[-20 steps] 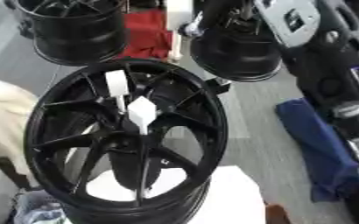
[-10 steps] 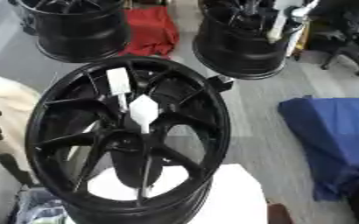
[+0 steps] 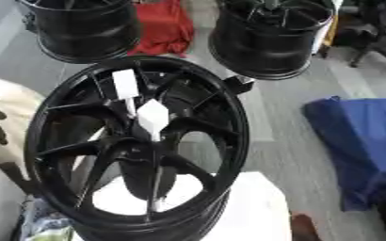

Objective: Pull the pin out of the wheel hub.

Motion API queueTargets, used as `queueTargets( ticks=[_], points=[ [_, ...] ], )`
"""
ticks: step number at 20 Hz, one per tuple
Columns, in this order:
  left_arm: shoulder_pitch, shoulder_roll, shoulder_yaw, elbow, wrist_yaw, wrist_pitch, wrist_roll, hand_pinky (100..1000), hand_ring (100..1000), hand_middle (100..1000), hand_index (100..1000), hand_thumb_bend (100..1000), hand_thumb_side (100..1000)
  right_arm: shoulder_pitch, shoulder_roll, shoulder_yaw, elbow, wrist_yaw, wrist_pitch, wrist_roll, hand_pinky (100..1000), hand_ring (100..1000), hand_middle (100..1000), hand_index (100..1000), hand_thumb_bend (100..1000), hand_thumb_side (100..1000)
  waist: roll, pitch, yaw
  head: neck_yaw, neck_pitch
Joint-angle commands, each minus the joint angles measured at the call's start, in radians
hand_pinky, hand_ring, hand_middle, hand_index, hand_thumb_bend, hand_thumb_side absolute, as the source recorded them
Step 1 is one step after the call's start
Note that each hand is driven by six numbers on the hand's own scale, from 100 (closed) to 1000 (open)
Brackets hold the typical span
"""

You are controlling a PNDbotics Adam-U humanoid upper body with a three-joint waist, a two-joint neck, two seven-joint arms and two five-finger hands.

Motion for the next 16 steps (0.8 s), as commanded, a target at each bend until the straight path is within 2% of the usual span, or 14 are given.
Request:
queueTargets(
  ticks=[1,10,13,16],
  points=[
    [-0.01,0.016,-0.008,-0.012,0.002,0.002,-0.002,562,555,645,865,100,889,0.033,0.009,-0.073,-0.085,0.043,-0.01,-0.044,821,806,824,914,476,371,-0.001,-0.014,0.009,-0.016,-0.002],
    [-0.009,0.015,-0.029,-0.015,0.006,0.009,-0.002,562,556,644,864,100,887,0.234,0.076,-0.068,-0.305,-0.073,-0.14,-0.179,796,783,800,914,431,369,-0.003,-0.025,0.039,-0.041,-0.001],
    [-0.01,0.014,-0.029,-0.016,0.007,0.011,-0.002,563,558,644,864,100,889,0.268,0.106,-0.054,-0.379,-0.118,-0.159,-0.225,771,756,780,910,400,371,-0.002,-0.024,0.039,-0.041,-0.001],
    [-0.012,0.012,-0.033,-0.016,0.006,0.011,-0.002,563,559,644,863,100,887,0.31,0.139,-0.005,-0.451,-0.162,-0.159,-0.269,760,743,770,909,392,371,-0.001,-0.022,0.04,-0.043,-0.001]
  ],
)
